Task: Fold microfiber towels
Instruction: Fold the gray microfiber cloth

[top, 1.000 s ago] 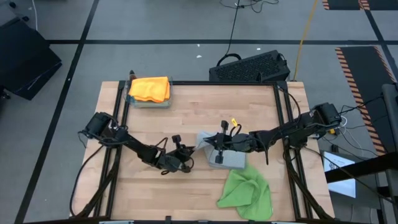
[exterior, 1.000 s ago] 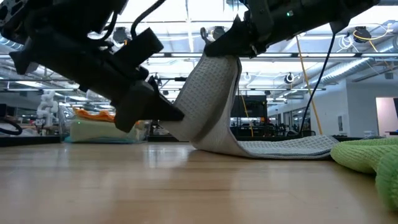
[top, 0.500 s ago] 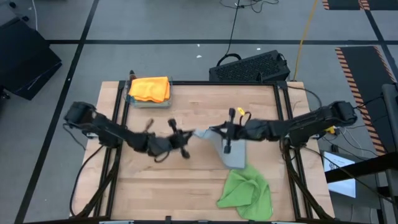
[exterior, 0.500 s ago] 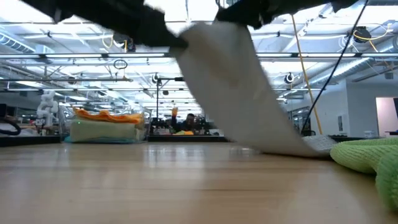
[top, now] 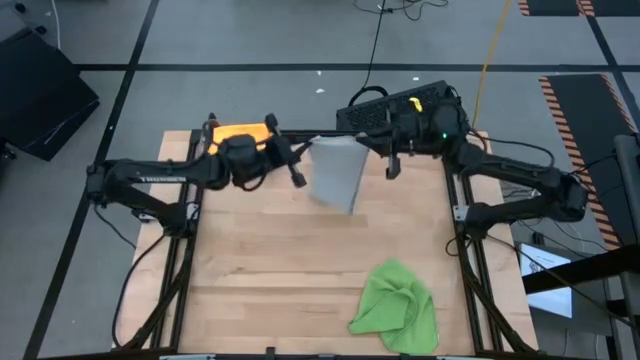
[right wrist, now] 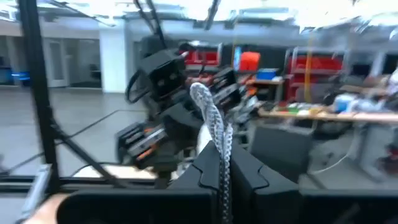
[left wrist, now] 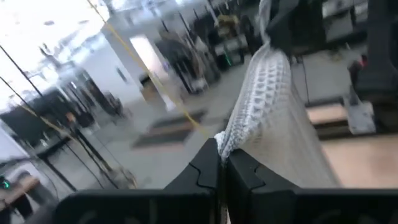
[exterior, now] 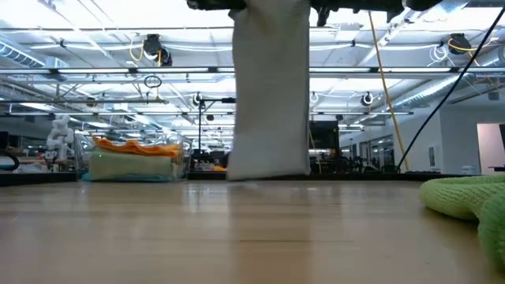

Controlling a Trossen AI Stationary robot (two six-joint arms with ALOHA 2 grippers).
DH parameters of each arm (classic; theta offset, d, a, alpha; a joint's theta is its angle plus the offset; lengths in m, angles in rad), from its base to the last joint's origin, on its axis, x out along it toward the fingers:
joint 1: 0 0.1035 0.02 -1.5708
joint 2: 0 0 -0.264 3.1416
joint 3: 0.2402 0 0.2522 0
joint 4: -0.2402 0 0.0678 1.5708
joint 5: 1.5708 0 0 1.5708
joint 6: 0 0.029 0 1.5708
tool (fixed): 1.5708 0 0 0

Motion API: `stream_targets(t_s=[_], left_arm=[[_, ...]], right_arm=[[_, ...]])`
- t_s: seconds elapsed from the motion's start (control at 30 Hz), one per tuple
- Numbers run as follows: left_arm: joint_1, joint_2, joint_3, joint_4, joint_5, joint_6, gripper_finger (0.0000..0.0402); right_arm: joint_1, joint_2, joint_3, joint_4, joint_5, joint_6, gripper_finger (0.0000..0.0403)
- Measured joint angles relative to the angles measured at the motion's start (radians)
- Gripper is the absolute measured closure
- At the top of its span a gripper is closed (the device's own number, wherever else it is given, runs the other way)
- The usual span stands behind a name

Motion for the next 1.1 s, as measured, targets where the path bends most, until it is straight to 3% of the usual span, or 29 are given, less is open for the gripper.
stream_targets(t_s=[0.13, 0.23, 0.5, 0.7, 0.9, 1.1], left_arm=[[-0.005, -0.022, 0.08, -0.249, 0.021, -0.101, 0.0397], [-0.04, -0.03, 0.109, -0.342, 0.07, -0.179, 0.0391], [-0.204, 0.046, 0.104, -0.492, 0.107, -0.383, 0.0392], [-0.324, 0.177, 0.104, -0.495, 0.108, -0.459, 0.0397], [-0.401, 0.28, 0.104, -0.486, 0.1, -0.498, 0.0386], [-0.408, 0.349, 0.104, -0.463, -0.039, -0.486, 0.0391]], right_arm=[[-0.022, -0.014, 0.028, -0.092, -0.106, 0.035, 0.0401], [0.002, -0.031, 0.022, -0.162, -0.167, 0.054, 0.0401], [0.2, -0.075, -0.121, -0.274, -0.182, 0.076, 0.0401], [0.411, -0.086, -0.295, -0.262, -0.015, 0.123, 0.0401], [0.585, -0.086, -0.438, -0.137, 0.265, 0.193, 0.0401], [0.668, -0.086, -0.558, -0.028, 0.535, 0.233, 0.0401]])
